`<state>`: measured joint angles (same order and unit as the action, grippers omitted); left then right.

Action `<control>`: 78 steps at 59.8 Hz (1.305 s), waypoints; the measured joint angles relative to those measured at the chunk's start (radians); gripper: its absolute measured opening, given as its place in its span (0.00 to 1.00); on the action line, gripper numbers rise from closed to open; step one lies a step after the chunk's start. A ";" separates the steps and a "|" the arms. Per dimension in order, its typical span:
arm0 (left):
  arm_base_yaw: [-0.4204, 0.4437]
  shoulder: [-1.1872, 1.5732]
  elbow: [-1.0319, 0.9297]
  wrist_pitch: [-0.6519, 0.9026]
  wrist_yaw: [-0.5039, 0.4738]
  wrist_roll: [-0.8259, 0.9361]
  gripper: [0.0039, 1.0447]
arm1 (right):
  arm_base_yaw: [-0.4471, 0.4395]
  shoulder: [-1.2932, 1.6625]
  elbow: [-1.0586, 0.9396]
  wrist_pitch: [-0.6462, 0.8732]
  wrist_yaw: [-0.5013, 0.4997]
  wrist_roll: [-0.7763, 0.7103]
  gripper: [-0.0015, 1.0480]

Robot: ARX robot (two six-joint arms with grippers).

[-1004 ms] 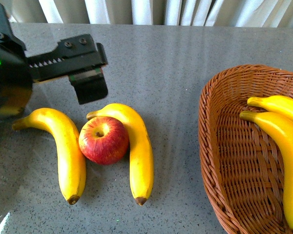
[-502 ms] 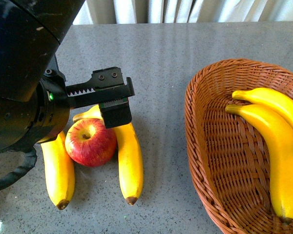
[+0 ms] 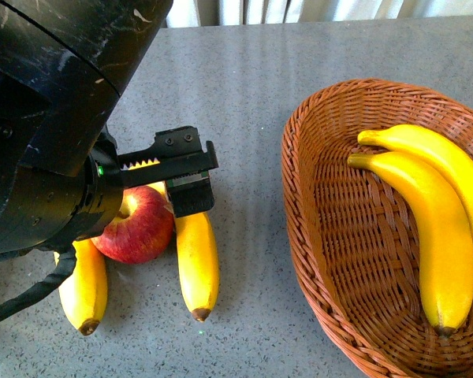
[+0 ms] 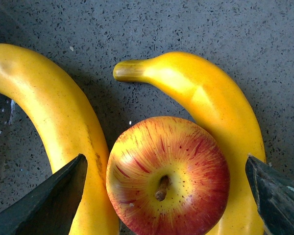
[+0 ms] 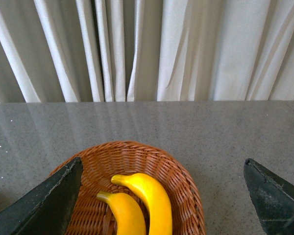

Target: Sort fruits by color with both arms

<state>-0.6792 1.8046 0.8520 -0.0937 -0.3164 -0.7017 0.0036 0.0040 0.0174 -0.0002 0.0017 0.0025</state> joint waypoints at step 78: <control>-0.010 0.051 0.015 -0.011 0.010 -0.006 0.65 | 0.000 0.000 0.000 0.000 0.000 0.000 0.91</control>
<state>-0.6895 1.8553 0.8669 -0.1051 -0.3065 -0.7074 0.0036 0.0040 0.0174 -0.0002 0.0017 0.0025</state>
